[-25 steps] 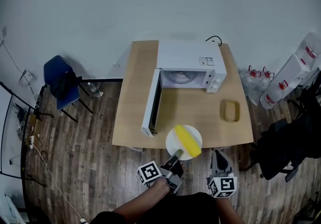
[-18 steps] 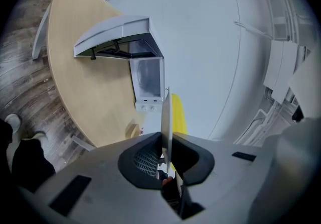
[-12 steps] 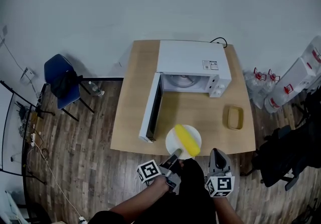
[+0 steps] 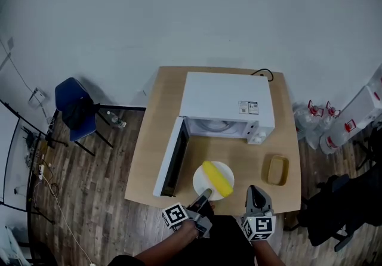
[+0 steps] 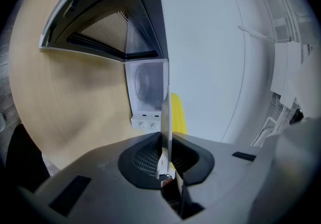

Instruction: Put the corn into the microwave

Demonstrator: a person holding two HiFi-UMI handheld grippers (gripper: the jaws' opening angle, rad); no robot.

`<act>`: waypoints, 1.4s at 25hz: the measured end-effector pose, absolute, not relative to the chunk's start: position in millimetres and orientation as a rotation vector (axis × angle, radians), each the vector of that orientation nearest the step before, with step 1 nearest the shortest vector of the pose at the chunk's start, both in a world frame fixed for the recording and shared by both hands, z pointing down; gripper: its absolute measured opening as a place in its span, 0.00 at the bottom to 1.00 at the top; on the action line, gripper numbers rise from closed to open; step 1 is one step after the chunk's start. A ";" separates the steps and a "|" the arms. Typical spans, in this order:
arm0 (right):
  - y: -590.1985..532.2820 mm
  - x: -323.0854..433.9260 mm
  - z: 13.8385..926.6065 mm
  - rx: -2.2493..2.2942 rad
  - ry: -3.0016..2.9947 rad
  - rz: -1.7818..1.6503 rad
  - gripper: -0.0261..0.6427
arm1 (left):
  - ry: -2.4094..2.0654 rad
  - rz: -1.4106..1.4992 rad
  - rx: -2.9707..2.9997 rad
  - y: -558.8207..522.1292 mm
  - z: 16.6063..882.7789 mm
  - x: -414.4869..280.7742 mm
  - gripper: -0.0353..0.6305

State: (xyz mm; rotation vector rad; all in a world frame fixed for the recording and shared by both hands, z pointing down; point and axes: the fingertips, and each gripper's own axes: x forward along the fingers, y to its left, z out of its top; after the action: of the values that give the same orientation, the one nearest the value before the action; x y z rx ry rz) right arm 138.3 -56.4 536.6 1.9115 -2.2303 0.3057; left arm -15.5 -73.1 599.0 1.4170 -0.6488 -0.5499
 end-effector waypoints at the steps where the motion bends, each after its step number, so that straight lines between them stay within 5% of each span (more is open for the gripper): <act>1: -65.5 142.9 538.0 1.908 -2.232 0.312 0.13 | -0.654 -0.554 1.411 -80.4 601.6 -11.9 0.10; 35: -252.9 164.7 589.9 1.649 -2.365 0.446 0.13 | -0.865 -0.707 1.330 -292.3 703.5 24.5 0.10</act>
State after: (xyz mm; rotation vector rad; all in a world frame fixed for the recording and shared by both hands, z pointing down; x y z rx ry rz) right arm 164.7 -252.9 589.9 1.6488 -2.3650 0.4464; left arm 24.5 -292.3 703.5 1.3299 -0.8655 -0.7074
